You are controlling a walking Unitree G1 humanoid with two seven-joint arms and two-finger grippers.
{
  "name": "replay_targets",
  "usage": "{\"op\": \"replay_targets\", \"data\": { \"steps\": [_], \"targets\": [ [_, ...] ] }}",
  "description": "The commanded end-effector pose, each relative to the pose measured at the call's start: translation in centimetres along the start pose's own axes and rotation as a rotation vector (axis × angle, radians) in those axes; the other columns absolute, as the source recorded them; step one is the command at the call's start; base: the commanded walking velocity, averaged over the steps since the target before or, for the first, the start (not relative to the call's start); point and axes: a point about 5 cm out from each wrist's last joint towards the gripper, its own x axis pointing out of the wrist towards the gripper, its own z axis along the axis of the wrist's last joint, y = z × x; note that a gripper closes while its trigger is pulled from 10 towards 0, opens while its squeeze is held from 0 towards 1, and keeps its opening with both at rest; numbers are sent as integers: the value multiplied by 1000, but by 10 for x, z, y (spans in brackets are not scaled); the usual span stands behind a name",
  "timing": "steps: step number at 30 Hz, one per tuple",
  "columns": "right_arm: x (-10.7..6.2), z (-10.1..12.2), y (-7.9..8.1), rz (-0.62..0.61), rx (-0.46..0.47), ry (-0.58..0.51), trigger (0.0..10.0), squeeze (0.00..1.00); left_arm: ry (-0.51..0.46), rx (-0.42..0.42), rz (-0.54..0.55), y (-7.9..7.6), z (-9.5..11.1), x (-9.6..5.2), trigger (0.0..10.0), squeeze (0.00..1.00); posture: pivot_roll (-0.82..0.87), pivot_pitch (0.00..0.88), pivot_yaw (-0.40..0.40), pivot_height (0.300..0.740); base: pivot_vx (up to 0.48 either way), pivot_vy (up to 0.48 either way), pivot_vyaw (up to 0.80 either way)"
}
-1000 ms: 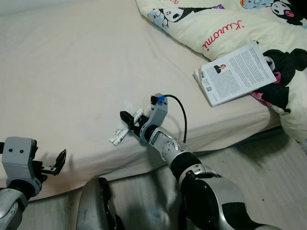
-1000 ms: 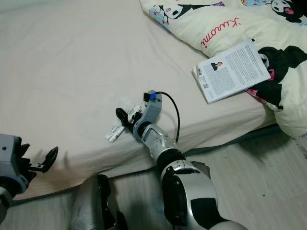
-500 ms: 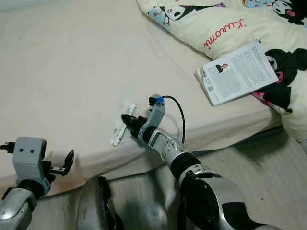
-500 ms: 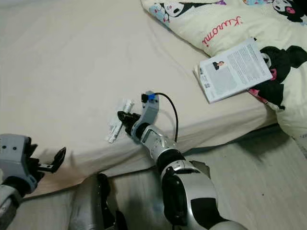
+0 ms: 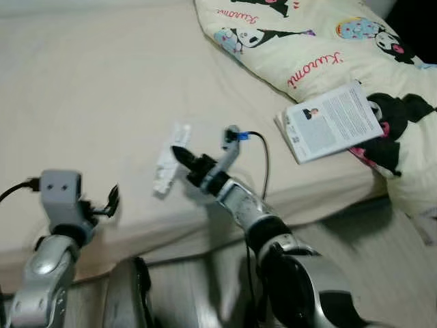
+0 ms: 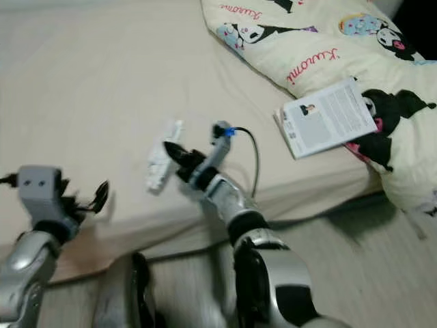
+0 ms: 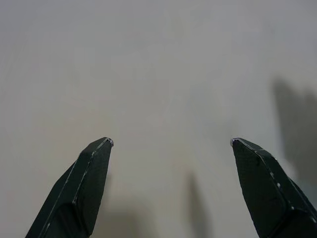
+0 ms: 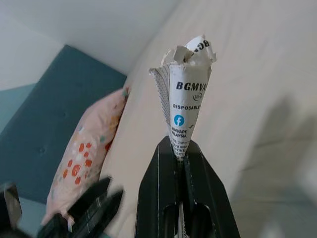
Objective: Clean up the room
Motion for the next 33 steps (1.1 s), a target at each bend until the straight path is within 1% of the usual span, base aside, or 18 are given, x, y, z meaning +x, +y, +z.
{"op": "replay_targets", "data": {
  "steps": [1,2,3,6,7,9,10,11,13,16,21,23,24,25,26,29,31,33],
  "targets": [
    [-7,1,-3,35,8,-30,0,0,5,-11,37,1,-7,4,10000,0,6,84,-39,451,0,0,0],
    [-7,1,-3,35,8,-30,0,0,5,-11,37,1,-7,4,10000,0,6,84,-39,451,0,0,0],
    [-11,6,-4,63,8,-50,0,0,-10,-22,43,0,-5,11,10000,0,-7,61,-47,451,0,0,0],
    [-25,22,-4,174,-20,-106,0,0,-47,-106,57,-9,-1,25,10000,0,-26,20,-51,466,0,0,0],
    [-25,22,-4,174,-20,-106,0,0,-47,-106,57,-9,-1,25,10000,0,-26,20,-51,466,0,0,0],
    [-30,27,-5,198,-34,-121,0,0,-53,-162,52,-14,0,32,10000,0,-41,0,-51,476,0,0,0],
    [-30,27,-5,198,-34,-121,0,0,-53,-162,52,-14,0,32,10000,0,-41,0,-51,476,0,0,0],
    [-35,29,-7,198,-43,-128,0,0,-47,-202,35,-20,-1,35,10000,0,-47,0,-53,481,0,0,0],
    [-40,32,-11,185,-53,-131,0,0,-38,-249,8,-28,-3,40,10000,0,-57,0,-52,491,0,0,0],
    [-44,31,-13,176,-62,-128,0,0,-25,-271,-9,-33,-6,43,10000,0,-59,0,-52,496,0,0,0],
    [-59,31,-22,138,-94,-112,0,0,-1,-356,-107,-57,-15,45,10000,0,-71,0,-51,521,0,0,0],
    [-60,31,-22,137,-98,-109,0,0,0,-362,-116,-59,-16,45,10000,0,-71,0,-51,526,0,0,0],
    [-62,32,-24,122,-106,-109,0,0,7,-375,-141,-65,-17,43,10000,0,-80,0,-44,531,0,0,0],
    [-62,32,-24,122,-106,-109,0,0,7,-375,-141,-65,-17,43,10000,0,-80,0,-44,531,0,0,0],
    [-67,35,-29,85,-121,-116,0,0,27,-399,-190,-76,-21,42,10000,0,-90,0,-34,541,0,0,0],
    [-72,37,-33,49,-134,-119,0,0,39,-410,-218,-82,-25,42,10000,0,-95,0,-30,550,0,0,0],
    [-73,38,-35,36,-137,-119,0,0,42,-412,-222,-83,-26,42,10000,0,-95,0,-30,555,0,0,0],
    [-78,34,-41,-17,-150,-105,0,0,62,-405,-226,-85,-30,44,10000,0,-99,0,-23,570,0,0,0]
  ]
}}
